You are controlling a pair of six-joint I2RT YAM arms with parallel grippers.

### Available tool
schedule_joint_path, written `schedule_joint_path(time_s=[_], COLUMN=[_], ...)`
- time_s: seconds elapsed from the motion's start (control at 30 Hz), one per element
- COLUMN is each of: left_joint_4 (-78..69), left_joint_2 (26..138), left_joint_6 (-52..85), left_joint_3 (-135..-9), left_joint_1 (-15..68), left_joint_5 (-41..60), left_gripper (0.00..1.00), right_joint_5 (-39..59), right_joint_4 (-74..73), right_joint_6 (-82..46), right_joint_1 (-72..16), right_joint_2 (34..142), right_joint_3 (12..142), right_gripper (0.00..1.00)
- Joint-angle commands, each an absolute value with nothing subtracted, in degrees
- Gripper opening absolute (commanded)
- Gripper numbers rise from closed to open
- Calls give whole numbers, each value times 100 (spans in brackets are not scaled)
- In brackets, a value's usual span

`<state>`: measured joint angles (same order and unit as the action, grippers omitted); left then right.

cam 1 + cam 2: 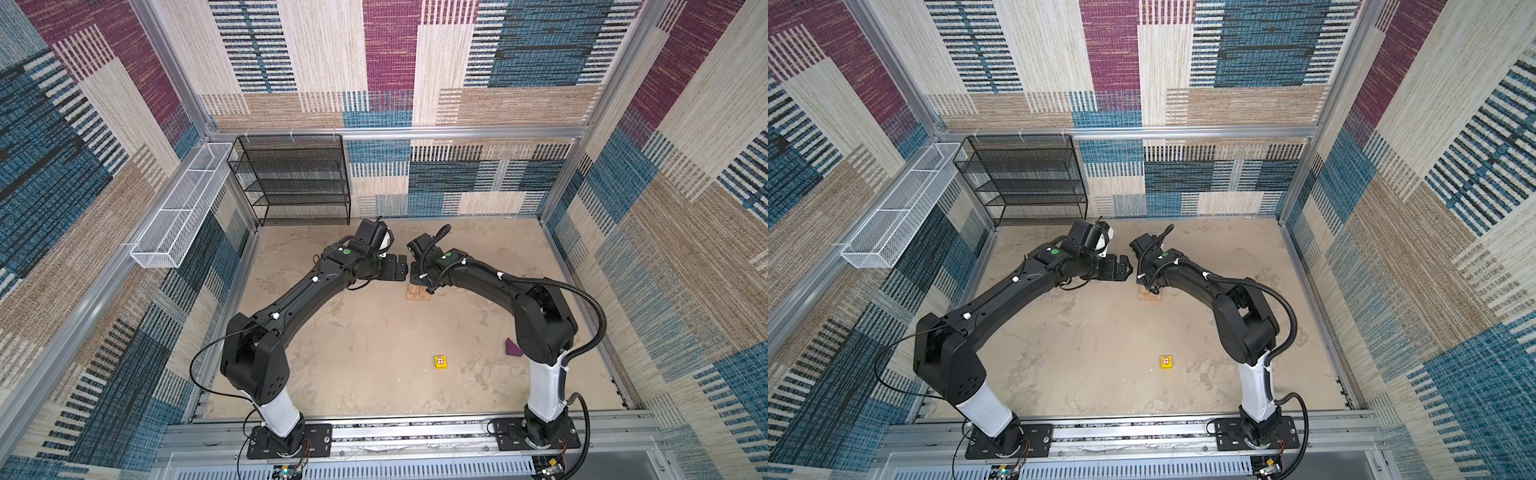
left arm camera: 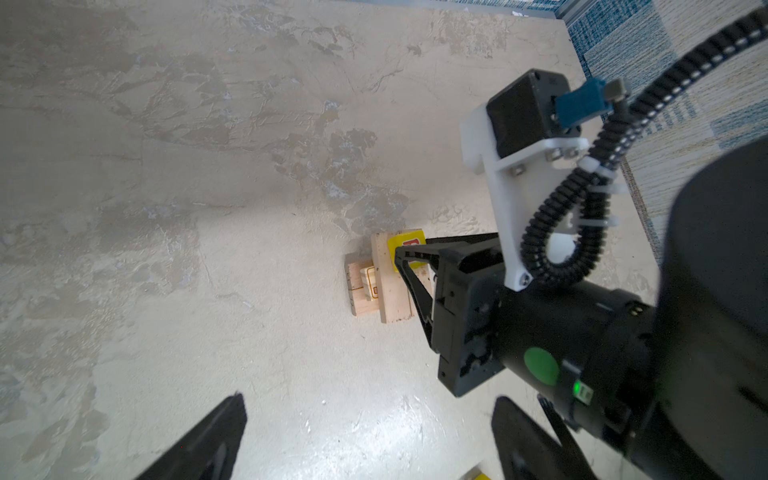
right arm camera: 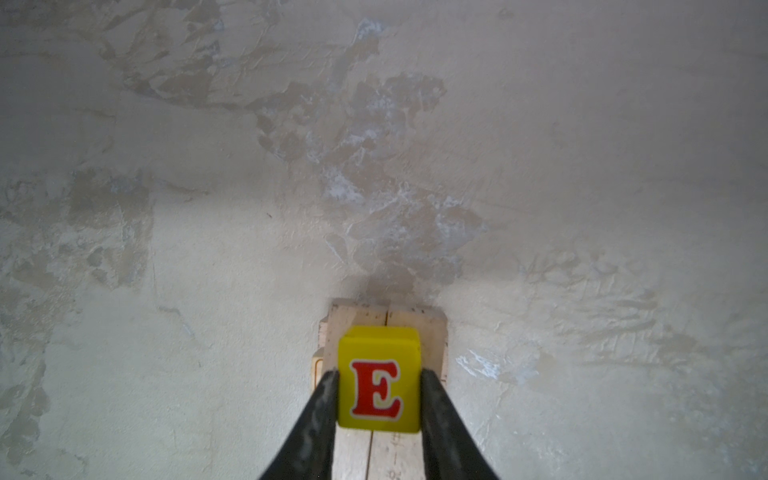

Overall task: Build the wood block tower
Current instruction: 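Lower the E cube onto the top bars with the right gripper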

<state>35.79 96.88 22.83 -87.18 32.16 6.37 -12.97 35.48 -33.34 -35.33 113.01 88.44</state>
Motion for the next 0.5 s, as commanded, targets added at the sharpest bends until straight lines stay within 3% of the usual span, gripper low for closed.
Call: schedule_joint_path(time_s=[0.0, 0.47], left_joint_4=[3472, 3464], left_joint_2=[9635, 9565], left_joint_6=[2391, 2387], left_joint_3=[-8714, -8702], left_joint_1=[3209, 3208], left_joint_5=[686, 659], left_gripper=[97, 97], right_joint_5=[-1288, -1283], right_joint_4=[3517, 3530], right_joint_6=[-3402, -3528], right_joint_1=[-3542, -3552], right_joint_2=[11240, 11180], right_joint_3=[8817, 8789], right_gripper=[31, 27])
